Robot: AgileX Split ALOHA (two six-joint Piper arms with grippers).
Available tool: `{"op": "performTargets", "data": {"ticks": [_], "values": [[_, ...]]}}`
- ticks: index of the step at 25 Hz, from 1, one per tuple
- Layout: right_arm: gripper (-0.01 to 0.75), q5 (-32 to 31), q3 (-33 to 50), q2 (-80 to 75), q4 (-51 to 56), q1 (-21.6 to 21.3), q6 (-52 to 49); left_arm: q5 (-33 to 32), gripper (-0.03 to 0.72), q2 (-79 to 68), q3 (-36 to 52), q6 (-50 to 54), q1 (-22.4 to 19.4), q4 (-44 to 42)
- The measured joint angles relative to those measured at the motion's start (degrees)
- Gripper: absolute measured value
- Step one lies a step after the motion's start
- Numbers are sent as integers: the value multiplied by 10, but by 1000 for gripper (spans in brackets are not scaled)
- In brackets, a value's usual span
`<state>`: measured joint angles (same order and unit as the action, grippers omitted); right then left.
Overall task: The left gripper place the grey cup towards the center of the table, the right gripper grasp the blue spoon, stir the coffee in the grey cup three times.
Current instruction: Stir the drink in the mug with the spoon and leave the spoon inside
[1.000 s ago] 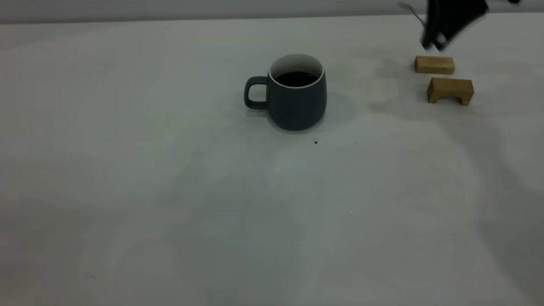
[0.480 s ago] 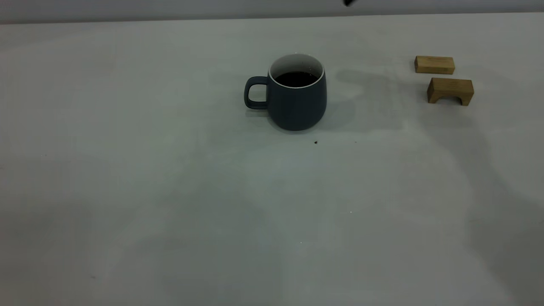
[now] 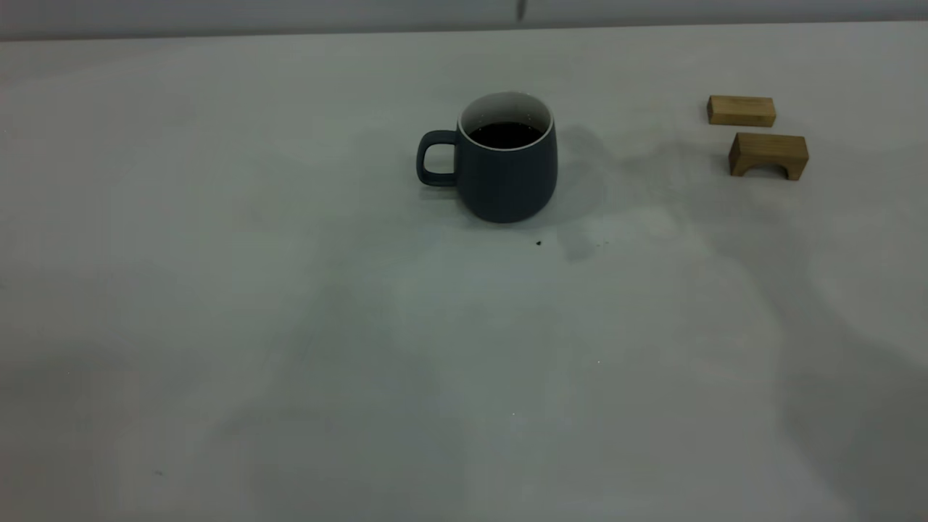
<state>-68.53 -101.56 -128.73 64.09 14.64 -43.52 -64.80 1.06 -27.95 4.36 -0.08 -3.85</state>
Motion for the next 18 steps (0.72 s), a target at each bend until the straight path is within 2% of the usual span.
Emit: {"op": "performTargets", "data": {"ticks": [5,18], "values": [[134,0,0,0,10,19,-102,0,351,0,0,0,0,0],[134,2,0,-57,60,19,-92,0,351,0,0,0,0,0]]}}
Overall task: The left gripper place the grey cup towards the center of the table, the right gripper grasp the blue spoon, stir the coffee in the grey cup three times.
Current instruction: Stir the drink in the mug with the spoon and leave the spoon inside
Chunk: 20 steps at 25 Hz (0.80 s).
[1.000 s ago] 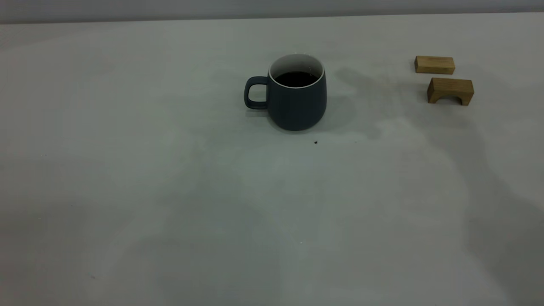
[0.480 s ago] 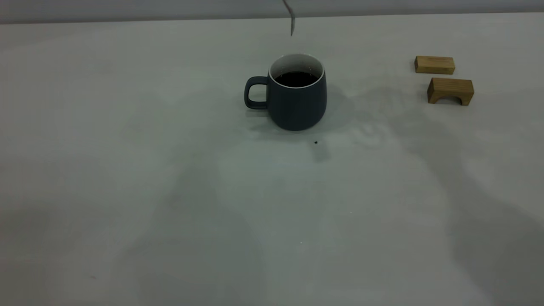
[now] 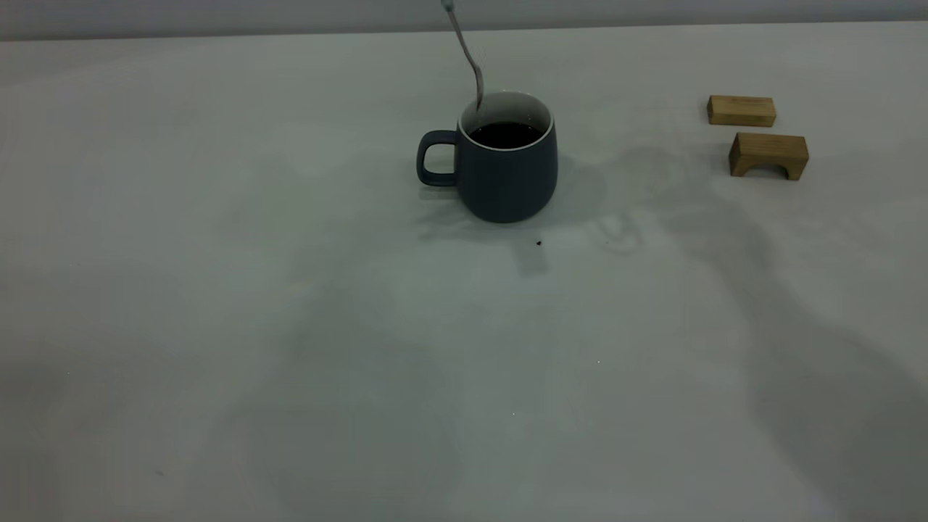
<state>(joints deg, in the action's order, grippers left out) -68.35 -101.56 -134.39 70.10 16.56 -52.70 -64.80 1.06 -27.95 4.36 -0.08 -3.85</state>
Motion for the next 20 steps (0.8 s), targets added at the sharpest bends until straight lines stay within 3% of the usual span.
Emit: {"op": "performTargets", "data": {"ticks": [13,20], "values": [[134,9,0,-78,43,-38,135,0,351,0,0,0,0,0],[134,12,-8,-114,85,-39,146,0,351,0,0,0,0,0]]}}
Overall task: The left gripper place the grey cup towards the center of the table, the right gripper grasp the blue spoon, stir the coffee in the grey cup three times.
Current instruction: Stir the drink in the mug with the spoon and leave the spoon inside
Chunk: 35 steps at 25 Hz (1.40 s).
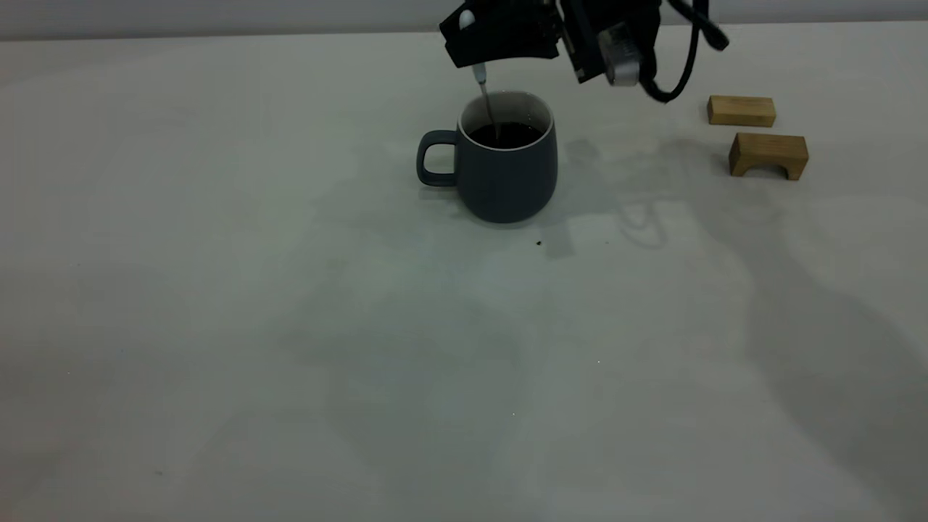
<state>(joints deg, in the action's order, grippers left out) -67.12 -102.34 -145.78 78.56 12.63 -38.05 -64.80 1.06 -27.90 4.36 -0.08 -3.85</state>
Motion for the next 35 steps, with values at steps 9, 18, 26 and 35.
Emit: {"op": "performTargets", "data": {"ticks": [9,18,26,35], "values": [[134,3,-62,-41,-14,-1,44,0,351,0,0,0,0,0],[133,1,-77,-43,-95,-37,-60,0,351,0,0,0,0,0],[133,1,-78,-44,-26,-17,-113,0,351,0,0,0,0,0],[132,12,-79,-54,-11,-6,18,0,351,0,0,0,0,0]]}}
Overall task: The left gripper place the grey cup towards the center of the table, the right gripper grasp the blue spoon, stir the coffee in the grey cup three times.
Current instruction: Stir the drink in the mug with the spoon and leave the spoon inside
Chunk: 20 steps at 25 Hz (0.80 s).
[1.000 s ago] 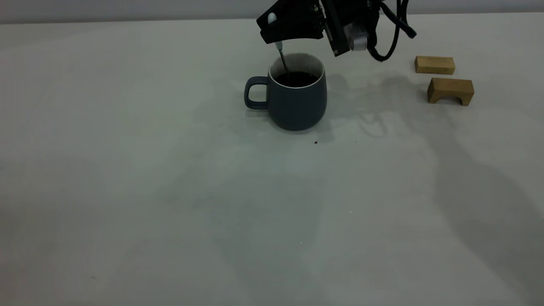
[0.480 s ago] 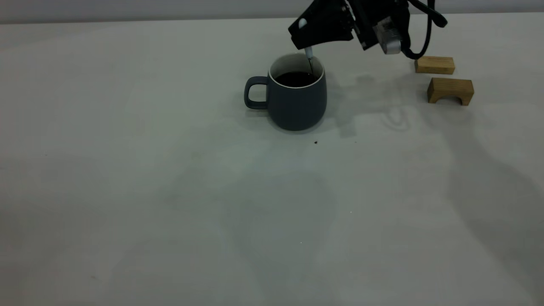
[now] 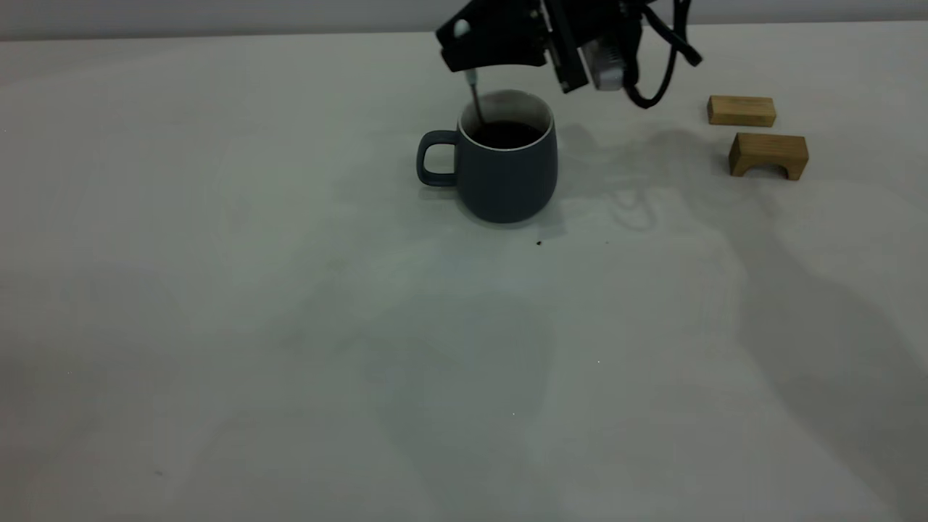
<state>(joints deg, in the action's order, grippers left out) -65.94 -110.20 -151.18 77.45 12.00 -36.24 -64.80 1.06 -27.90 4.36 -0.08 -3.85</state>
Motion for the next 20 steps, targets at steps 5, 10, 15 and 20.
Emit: {"op": "performTargets", "data": {"ticks": [5,10,15,20], "values": [[132,-9,-2,0,-77,-27,-28,0,351,0,0,0,0,0],[128,-11,-6,0,-78,-32,-139,0,351,0,0,0,0,0],[127,-11,-6,0,-23,0,-165,0,351,0,0,0,0,0],[122,0,-6,0,7,20,-85,0,351,0,0,0,0,0]]}}
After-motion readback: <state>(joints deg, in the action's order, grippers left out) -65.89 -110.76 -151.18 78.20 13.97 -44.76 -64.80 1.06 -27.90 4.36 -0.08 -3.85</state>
